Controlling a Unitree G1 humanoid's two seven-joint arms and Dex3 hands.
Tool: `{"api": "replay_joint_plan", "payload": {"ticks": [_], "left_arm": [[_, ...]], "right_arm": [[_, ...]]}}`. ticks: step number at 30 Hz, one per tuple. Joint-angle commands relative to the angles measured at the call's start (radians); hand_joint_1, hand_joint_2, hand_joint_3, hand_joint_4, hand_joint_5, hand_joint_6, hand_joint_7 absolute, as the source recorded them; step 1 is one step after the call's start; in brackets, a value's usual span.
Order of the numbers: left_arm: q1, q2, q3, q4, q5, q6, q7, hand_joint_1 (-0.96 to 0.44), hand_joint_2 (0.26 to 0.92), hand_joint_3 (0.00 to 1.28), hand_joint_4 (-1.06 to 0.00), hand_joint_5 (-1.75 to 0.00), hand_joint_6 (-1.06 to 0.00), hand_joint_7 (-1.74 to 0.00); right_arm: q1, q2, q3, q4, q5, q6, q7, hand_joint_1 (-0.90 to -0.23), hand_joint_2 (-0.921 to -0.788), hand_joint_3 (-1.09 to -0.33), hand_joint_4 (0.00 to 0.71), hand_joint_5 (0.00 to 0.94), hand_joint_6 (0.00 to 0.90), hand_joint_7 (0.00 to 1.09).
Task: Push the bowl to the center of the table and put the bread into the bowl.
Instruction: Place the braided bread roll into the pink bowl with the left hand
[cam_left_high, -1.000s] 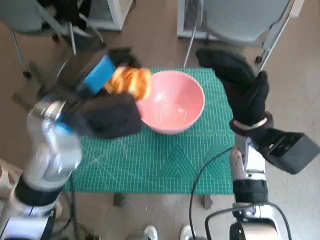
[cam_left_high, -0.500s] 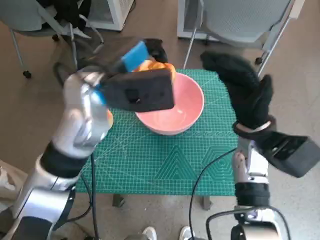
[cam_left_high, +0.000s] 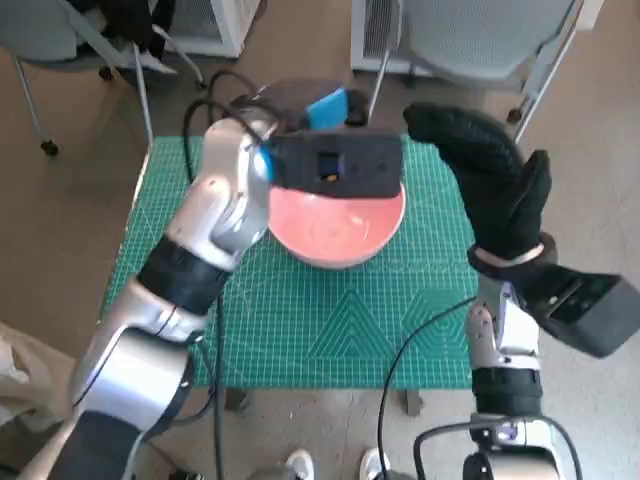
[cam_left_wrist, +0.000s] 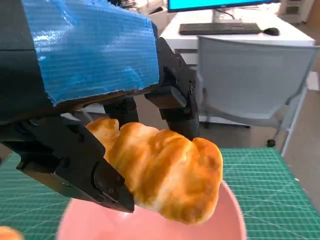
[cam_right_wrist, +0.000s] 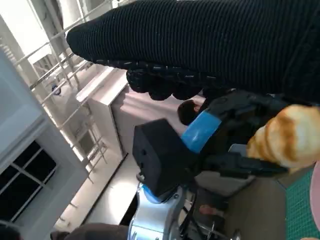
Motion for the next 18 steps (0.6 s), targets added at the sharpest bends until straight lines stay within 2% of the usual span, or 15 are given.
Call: {"api": "replay_joint_plan", "payload": {"ticks": [1,6,13,14,15,16,17,18], "left_arm": [[-0.072,-0.017,-0.002,0.073,0.002,-0.033,0.039,0.0,0.918,0.09,-0.55,-1.49,-0.76,-0.85],[-0.097,-0.044,-0.017,0.174,0.009,-0.073,0.071,0.0,0.916,0.1,-0.55,-1.49,-0.75,-0.85],[-0.109,-0.054,-0.018,0.23,0.003,-0.108,0.103,0.0,0.919,0.1,-0.55,-1.45,-0.72,-0.92],[-0.11,-0.054,-0.017,0.234,0.003,-0.111,0.105,0.0,0.92,0.1,-0.55,-1.45,-0.72,-0.93],[-0.105,-0.051,-0.007,0.222,-0.015,-0.099,0.061,0.0,0.92,0.1,-0.55,-1.44,-0.72,-0.93],[-0.104,-0.048,-0.002,0.211,-0.029,-0.085,0.01,0.07,0.92,0.11,-0.55,-1.42,-0.62,-0.84],[-0.104,-0.045,0.001,0.204,-0.039,-0.075,-0.027,0.08,0.89,0.11,-0.52,-1.3,-0.47,-0.64],[-0.106,-0.041,-0.004,0.194,-0.04,-0.063,-0.069,0.0,0.85,0.09,-0.48,-1.11,-0.36,-0.46]], "right_arm": [[0.029,0.002,0.0,-0.005,-0.006,0.013,-0.012,-0.707,-0.921,-0.829,0.078,0.005,0.0,0.32],[0.032,0.003,0.001,-0.01,-0.011,0.013,-0.022,-0.708,-0.921,-0.828,0.076,0.004,0.0,0.32],[0.033,0.002,0.003,-0.01,-0.011,0.013,-0.027,-0.709,-0.921,-0.827,0.075,0.003,-0.001,0.32],[0.033,0.002,0.003,-0.01,-0.011,0.013,-0.028,-0.709,-0.921,-0.827,0.075,0.003,-0.001,0.32],[0.032,0.002,0.002,-0.008,-0.011,0.011,-0.028,-0.709,-0.921,-0.827,0.075,0.003,-0.001,0.32],[0.031,0.002,0.002,-0.006,-0.011,0.01,-0.029,-0.709,-0.921,-0.827,0.075,0.003,-0.001,0.32],[0.03,0.002,0.001,-0.005,-0.011,0.009,-0.03,-0.709,-0.921,-0.827,0.075,0.003,-0.001,0.32],[0.029,0.002,0.001,-0.003,-0.01,0.008,-0.03,-0.709,-0.921,-0.827,0.075,0.003,-0.001,0.32]]}}
